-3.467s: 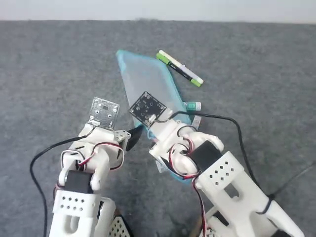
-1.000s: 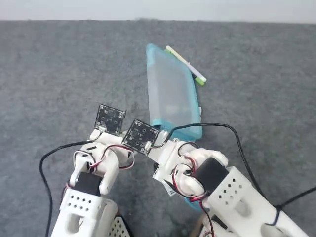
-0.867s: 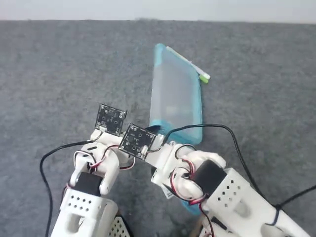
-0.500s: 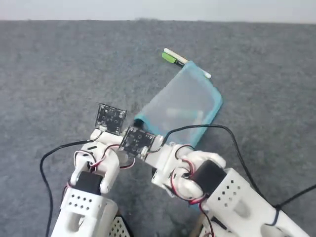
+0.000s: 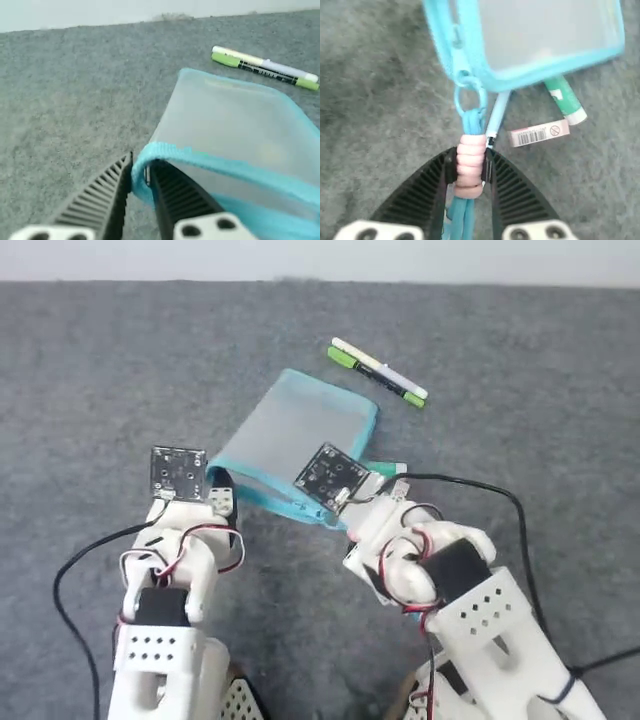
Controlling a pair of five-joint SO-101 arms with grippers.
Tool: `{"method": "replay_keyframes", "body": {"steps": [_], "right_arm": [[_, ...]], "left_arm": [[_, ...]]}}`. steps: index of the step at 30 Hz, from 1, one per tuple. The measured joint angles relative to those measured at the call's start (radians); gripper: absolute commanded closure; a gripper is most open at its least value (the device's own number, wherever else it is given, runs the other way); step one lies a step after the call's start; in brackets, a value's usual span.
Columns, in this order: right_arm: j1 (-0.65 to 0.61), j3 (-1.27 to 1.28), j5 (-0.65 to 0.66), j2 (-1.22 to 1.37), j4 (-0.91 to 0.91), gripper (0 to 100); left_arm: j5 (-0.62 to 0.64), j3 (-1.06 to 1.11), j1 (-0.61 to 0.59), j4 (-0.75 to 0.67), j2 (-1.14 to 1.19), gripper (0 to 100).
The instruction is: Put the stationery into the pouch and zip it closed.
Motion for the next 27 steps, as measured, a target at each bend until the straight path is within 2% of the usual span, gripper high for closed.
{"method": "replay_keyframes", "body": {"steps": [4,10,13,17,24,27], "right_arm": [[-0.021,-0.003,0.0,0.0,0.008,99.3],[-0.149,-0.003,0.0,0.0,0.009,99.3],[-0.181,-0.003,0.0,0.0,0.012,99.3],[-0.219,-0.003,-0.003,-0.041,0.025,99.3],[-0.299,-0.003,0.0,-0.25,0.135,99.3],[-0.302,-0.003,0.006,-0.31,0.169,99.3]], "left_arm": [[0.0,0.0,0.012,0.009,0.0,97],[-0.057,0.0,0.061,0.009,0.0,78],[-0.066,0.0,0.057,0.009,0.0,73],[-0.072,0.014,0.063,0.006,0.0,73],[-0.141,0.083,0.098,-0.08,0.0,74],[-0.143,0.083,0.141,-0.081,0.0,84]]}}
